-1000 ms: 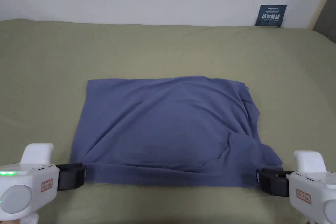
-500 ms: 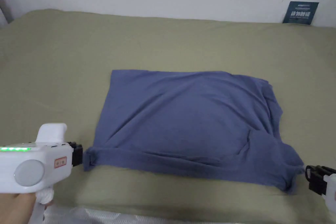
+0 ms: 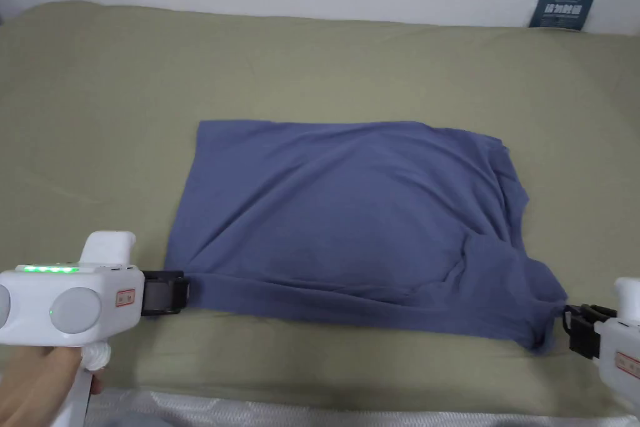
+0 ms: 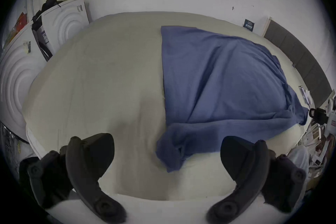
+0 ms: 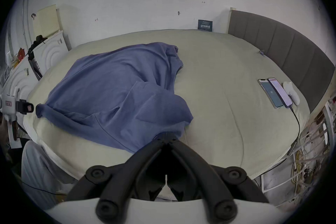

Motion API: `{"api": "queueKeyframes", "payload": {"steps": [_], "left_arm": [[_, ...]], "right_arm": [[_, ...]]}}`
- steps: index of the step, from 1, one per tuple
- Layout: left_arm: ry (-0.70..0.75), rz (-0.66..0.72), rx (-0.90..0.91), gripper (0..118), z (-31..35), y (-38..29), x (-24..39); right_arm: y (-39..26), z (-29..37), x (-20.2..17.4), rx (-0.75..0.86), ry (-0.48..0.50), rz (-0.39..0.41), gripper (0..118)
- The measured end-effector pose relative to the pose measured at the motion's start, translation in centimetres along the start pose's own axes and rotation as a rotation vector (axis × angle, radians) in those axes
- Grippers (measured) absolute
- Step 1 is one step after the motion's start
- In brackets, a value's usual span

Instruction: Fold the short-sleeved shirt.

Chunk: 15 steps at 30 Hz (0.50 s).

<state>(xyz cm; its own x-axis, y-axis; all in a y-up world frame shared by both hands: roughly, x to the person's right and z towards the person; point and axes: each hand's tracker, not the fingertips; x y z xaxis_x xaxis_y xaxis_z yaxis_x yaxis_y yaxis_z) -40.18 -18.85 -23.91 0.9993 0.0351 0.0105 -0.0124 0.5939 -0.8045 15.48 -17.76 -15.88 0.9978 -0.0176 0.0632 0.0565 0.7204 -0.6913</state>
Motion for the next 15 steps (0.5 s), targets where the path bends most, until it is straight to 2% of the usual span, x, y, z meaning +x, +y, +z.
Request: {"api": "queueKeyframes", "payload": {"steps": [1,2,4,5,6,7,8,9,12,13,14,15], "left_arm": [[0.006,0.002,-0.004,112,-0.5,0.1,0.1],[0.014,-0.004,-0.009,95,-0.9,0.2,0.1],[-0.007,0.002,0.004,2,-0.6,0.2,0.4],[-0.059,0.03,0.02,2,-0.5,0.2,0.5],[-0.12,0.063,-0.003,2,-0.3,0.2,0.6],[-0.126,0.072,-0.023,2,-0.4,0.1,0.6],[-0.097,0.058,-0.01,2,-0.1,0.0,0.7],[-0.081,0.038,-0.002,2,0.1,-0.1,1.0],[-0.059,0.014,0.001,2,0.8,-0.1,1.1],[-0.057,0.016,0.004,2,0.9,-0.1,1.1],[-0.056,0.016,0.005,2,1.0,-0.1,1.1],[-0.048,0.013,0.01,2,1.2,0.0,1.0]], "right_arm": [[0.0,-0.3,0.0,-0.002,-0.001,-0.001,0],[0.0,-0.3,0.1,-0.002,-0.003,-0.001,0],[0.0,-0.4,0.2,-0.01,0.0,-0.009,3],[0.0,-0.4,0.4,-0.014,0.009,-0.018,20],[-0.1,-0.5,0.5,-0.02,0.028,-0.029,59],[-0.2,-0.7,0.6,-0.037,0.065,-0.033,115],[-0.3,-1.4,0.6,-0.092,0.069,-0.032,115],[-0.7,-1.4,0.6,-0.01,0.051,-0.022,107],[-1.6,-3.4,0.0,-0.094,0.027,-0.004,97],[-0.5,-3.1,0.1,-0.105,0.028,-0.007,66],[-0.3,-3.3,0.2,-0.134,0.043,-0.004,18],[-0.3,-3.4,0.1,-0.122,0.038,-0.004,2]]}}
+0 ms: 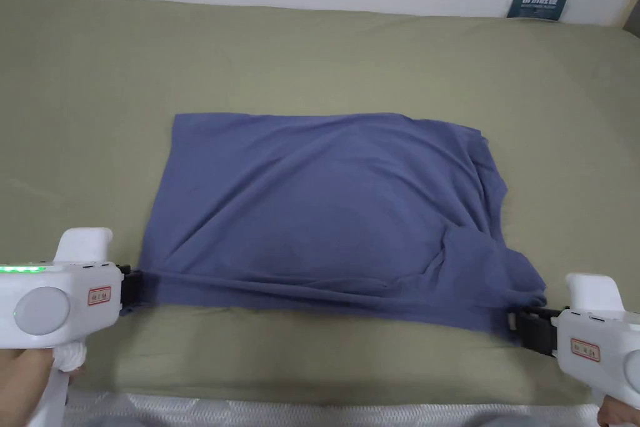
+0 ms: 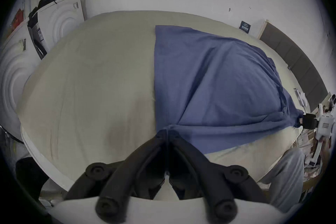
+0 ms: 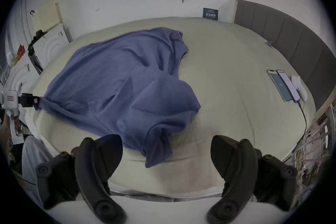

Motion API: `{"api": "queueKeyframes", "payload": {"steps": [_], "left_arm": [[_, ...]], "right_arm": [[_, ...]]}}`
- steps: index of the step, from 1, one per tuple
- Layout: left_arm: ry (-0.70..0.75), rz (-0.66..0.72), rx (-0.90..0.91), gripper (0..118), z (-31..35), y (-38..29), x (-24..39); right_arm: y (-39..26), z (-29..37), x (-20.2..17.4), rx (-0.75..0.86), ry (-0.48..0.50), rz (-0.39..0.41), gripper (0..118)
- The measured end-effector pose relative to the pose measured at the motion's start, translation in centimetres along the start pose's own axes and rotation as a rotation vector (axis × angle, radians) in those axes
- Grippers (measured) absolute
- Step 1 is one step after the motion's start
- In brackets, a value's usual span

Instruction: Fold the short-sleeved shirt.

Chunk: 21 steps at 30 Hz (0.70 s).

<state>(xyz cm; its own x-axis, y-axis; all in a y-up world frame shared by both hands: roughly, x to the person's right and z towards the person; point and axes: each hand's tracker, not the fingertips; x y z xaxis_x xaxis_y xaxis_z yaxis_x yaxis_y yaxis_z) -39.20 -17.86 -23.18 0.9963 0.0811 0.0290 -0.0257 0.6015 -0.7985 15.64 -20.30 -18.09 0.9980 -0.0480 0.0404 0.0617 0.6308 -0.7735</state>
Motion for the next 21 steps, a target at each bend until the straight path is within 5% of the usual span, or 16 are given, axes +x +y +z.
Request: {"api": "queueKeyframes", "payload": {"steps": [9,21], "left_arm": [[0.026,-0.057,0.036,2,1.3,2.5,-0.1],[0.026,-0.031,0.063,2,-2.5,12.2,0.2]], "right_arm": [[4.1,2.3,-0.6,0.102,0.006,0.046,2],[15.6,-2.9,-1.8,0.112,-0.039,0.113,2]]}}
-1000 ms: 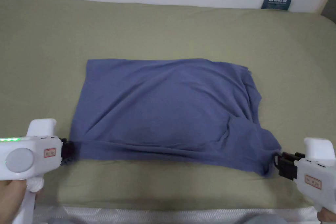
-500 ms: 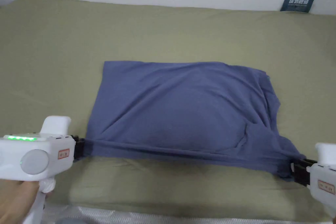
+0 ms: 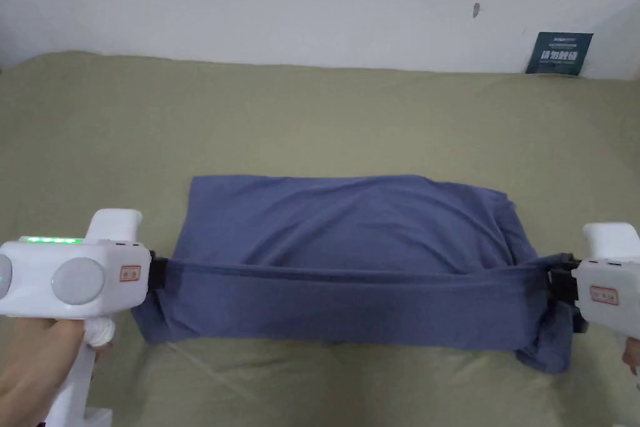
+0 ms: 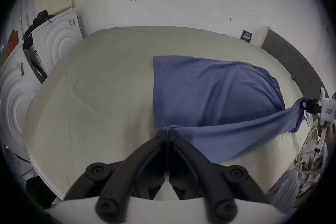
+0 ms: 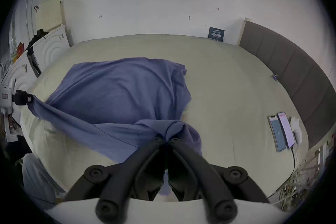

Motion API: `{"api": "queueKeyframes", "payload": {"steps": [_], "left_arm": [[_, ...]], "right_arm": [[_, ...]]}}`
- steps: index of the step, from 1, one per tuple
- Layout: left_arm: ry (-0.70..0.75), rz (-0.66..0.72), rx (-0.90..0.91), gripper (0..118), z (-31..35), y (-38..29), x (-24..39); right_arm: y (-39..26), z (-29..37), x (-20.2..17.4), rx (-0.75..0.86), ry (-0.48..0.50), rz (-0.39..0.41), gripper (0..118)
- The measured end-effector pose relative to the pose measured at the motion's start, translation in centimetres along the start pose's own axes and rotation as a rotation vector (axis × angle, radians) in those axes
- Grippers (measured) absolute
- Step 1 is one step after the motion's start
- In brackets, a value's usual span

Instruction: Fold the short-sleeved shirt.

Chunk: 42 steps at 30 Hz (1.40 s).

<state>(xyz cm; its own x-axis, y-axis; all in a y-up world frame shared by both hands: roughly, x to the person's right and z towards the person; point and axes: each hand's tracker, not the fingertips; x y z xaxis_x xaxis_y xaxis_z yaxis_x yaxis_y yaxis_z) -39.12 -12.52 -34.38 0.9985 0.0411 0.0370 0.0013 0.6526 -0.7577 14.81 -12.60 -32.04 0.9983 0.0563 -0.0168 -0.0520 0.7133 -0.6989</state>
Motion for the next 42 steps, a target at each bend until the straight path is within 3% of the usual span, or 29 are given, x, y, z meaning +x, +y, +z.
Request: {"api": "queueKeyframes", "payload": {"steps": [6,9,10,11,12,13,14,15,16,17,19,21,22,23,24,25,27,30,31,32,33,34,39,40,41,42], "left_arm": [[0.033,-0.028,-0.033,2,-5.5,3.9,0.5],[0.047,-0.044,-0.077,2,-8.5,4.4,1.1],[0.048,-0.04,-0.087,2,-9.3,4.5,1.1],[0.048,-0.029,-0.101,8,-10.2,4.4,1.1],[0.039,-0.018,-0.106,31,-10.6,4.3,1.1],[0.03,-0.008,-0.097,89,-10.8,4.1,0.9],[0.01,0.009,-0.079,118,-10.5,3.9,0.7],[0.015,0.018,-0.084,118,-10.2,3.7,0.4],[0.02,0.024,-0.08,118,-9.7,3.4,0.2],[0.036,0.04,-0.002,118,-8.3,3.2,0.2],[0.046,0.018,-0.025,111,-6.4,2.5,0.2],[0.059,0.011,0.0,98,-4.0,1.5,0.1],[0.054,0.004,0.003,69,-3.2,1.1,0.2],[0.065,-0.002,0.011,31,-2.8,0.5,0.1],[0.076,-0.002,0.028,0,-2.9,-0.4,-0.1],[0.077,0.001,0.04,0,-2.3,-0.8,-0.1],[0.005,0.047,0.003,0,-1.6,-1.7,-0.1],[-0.009,0.061,-0.029,0,-1.3,-2.8,1.0],[-0.007,0.053,-0.058,10,-1.6,-3.0,1.2],[0.012,0.044,-0.088,43,-2.1,-3.2,1.6],[0.032,0.045,-0.099,90,-2.8,-3.3,1.8],[0.034,0.04,-0.122,118,-3.4,-3.5,1.9],[0.081,0.045,-0.138,108,-6.0,-3.3,2.4],[0.091,0.033,-0.148,83,-6.2,-4.1,2.5],[0.087,0.036,-0.144,46,-6.3,-4.2,2.6],[0.065,0.045,-0.145,19,-6.2,-4.3,2.6]], "right_arm": [[3.5,-6.9,-0.1,-0.087,-0.027,0.062,2],[3.6,-10.4,0.1,-0.138,-0.041,0.057,2],[3.5,-11.2,0.2,-0.157,-0.034,0.036,8],[3.4,-12.0,0.5,-0.174,-0.023,0.003,29],[3.2,-12.5,0.7,-0.182,-0.025,-0.026,68],[3.0,-12.7,0.9,-0.189,-0.037,-0.043,114],[2.7,-12.5,1.1,-0.206,-0.045,-0.064,115],[2.2,-12.0,1.4,-0.195,-0.038,-0.075,115],[1.9,-10.3,1.6,-0.085,-0.06,-0.075,113],[1.4,-7.9,0.5,-0.072,-0.067,-0.068,107],[0.7,-4.9,0.2,-0.031,-0.116,-0.072,104],[-0.3,-3.7,1.5,-0.006,-0.092,-0.107,98],[-0.8,-2.8,1.5,0.005,-0.085,-0.119,74],[-1.3,-1.7,1.4,0.01,-0.057,-0.114,36],[-1.8,-1.0,1.2,0.007,-0.048,-0.122,0],[-2.0,-0.6,1.5,0.052,-0.056,-0.147,0],[-2.6,0.3,1.1,0.014,0.006,-0.135,0],[-4.0,1.0,0.5,0.026,0.006,-0.115,0],[-4.2,0.9,0.4,0.009,0.021,-0.116,0],[-4.6,0.8,0.3,0.0,0.022,-0.117,0],[-5.0,0.7,0.0,-0.008,0.022,-0.118,0],[-5.3,0.6,-0.1,-0.015,0.026,-0.118,0],[-6.2,-0.7,-0.3,-0.053,0.045,-0.124,0],[-6.3,-0.9,-0.4,-0.06,0.045,-0.121,0],[-6.3,-1.1,-0.4,-0.064,0.047,-0.121,0],[-6.3,-1.3,-0.4,-0.069,0.055,-0.121,1]]}}
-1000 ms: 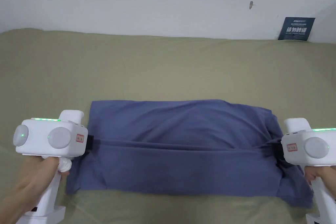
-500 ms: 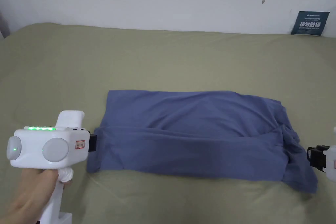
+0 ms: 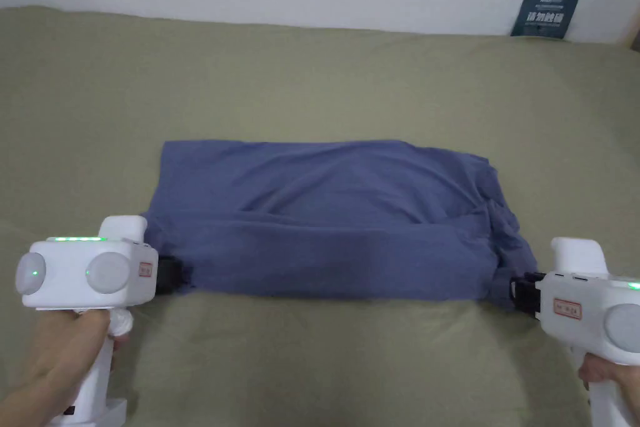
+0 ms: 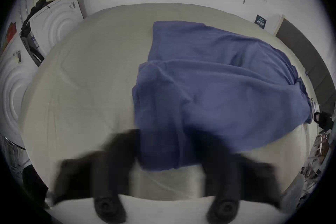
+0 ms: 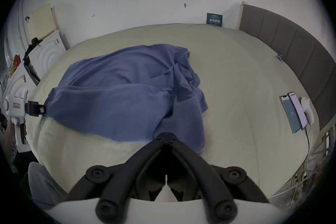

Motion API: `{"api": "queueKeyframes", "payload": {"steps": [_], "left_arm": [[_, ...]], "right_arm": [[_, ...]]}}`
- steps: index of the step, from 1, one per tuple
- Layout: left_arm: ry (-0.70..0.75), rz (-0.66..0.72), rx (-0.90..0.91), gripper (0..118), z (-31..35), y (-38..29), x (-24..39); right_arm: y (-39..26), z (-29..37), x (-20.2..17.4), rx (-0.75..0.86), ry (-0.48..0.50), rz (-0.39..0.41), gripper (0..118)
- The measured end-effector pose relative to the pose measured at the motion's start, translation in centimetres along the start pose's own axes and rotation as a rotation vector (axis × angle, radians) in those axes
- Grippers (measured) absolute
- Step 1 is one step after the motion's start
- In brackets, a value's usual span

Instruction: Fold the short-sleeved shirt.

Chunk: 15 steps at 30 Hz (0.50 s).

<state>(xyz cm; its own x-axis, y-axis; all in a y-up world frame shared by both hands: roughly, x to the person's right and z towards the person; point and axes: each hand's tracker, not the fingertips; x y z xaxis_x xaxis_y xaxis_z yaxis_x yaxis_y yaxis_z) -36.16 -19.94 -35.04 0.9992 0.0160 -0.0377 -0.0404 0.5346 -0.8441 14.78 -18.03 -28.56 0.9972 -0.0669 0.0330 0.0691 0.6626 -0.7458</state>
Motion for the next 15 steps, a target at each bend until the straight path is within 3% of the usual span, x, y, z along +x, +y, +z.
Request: {"api": "queueKeyframes", "payload": {"steps": [1,2,3,4,6,8,11,12,14,15], "left_arm": [[-0.014,0.018,0.003,12,0.0,-0.2,0.0],[-0.062,0.039,0.02,12,0.1,0.0,0.2],[-0.054,0.033,0.005,12,0.1,0.0,0.5],[-0.038,0.013,0.004,12,0.1,0.1,0.8],[-0.042,0.002,0.003,12,-0.2,0.2,0.1],[-0.05,0.008,0.001,12,-0.3,0.4,-0.2],[-0.055,0.008,0.007,12,-0.1,0.4,-0.2],[-0.057,0.008,0.007,12,0.0,0.4,-0.2],[-0.061,0.003,0.004,12,-0.1,0.5,-0.2],[-0.062,-0.002,0.004,12,-0.1,0.5,-0.2]], "right_arm": [[0.0,-0.2,0.0,-0.004,0.006,0.001,19],[0.0,-0.5,0.0,-0.005,0.008,0.003,53],[0.0,-0.6,-0.3,-0.008,-0.003,0.008,53],[0.1,-1.1,-0.2,-0.018,-0.008,0.007,67],[0.1,-2.2,-0.1,-0.05,-0.007,0.007,118],[0.3,-2.9,-0.5,-0.034,-0.042,0.023,107],[1.2,-3.1,-0.6,-0.047,-0.06,0.043,102],[1.5,-3.2,-0.5,-0.058,-0.064,0.056,92],[1.6,-3.4,0.2,-0.064,-0.068,0.057,36],[1.5,-4.1,1.1,-0.075,-0.016,0.024,10]]}}
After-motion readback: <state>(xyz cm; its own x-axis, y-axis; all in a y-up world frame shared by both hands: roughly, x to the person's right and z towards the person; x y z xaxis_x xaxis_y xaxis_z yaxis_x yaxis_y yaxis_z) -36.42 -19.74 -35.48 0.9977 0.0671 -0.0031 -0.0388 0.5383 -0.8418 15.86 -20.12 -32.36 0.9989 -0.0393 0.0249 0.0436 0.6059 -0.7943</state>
